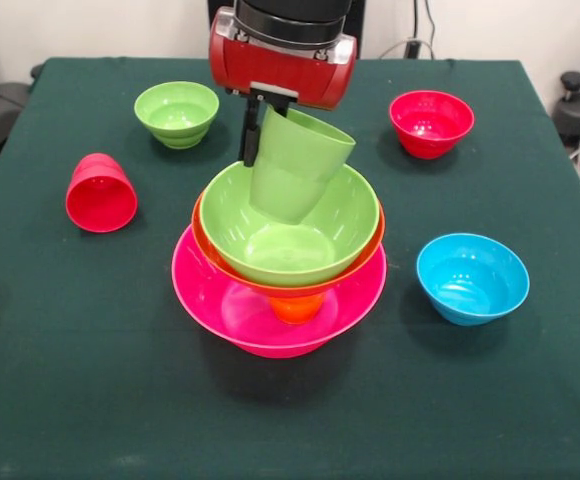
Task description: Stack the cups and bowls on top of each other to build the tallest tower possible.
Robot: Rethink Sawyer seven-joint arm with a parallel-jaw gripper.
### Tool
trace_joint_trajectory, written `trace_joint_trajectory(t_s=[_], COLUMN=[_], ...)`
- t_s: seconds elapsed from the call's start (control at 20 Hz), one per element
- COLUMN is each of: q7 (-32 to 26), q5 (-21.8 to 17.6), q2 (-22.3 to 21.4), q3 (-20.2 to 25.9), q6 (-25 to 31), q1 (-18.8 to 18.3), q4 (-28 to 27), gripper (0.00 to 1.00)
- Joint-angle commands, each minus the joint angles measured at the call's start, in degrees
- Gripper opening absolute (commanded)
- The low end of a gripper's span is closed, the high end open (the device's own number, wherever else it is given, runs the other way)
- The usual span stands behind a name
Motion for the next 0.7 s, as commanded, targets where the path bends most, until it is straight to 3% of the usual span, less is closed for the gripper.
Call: trace_joint_trajectory(t_s=[0.05,0.7], q7=[4.8,3.1], q5=[-0.8,0.5], q2=[2.5,2.9], q3=[2.9,4.3], q6=[2.2,5.6], q1=[0.4,-0.5], q4=[-0.4,-0.5], gripper=[0.0,0.0])
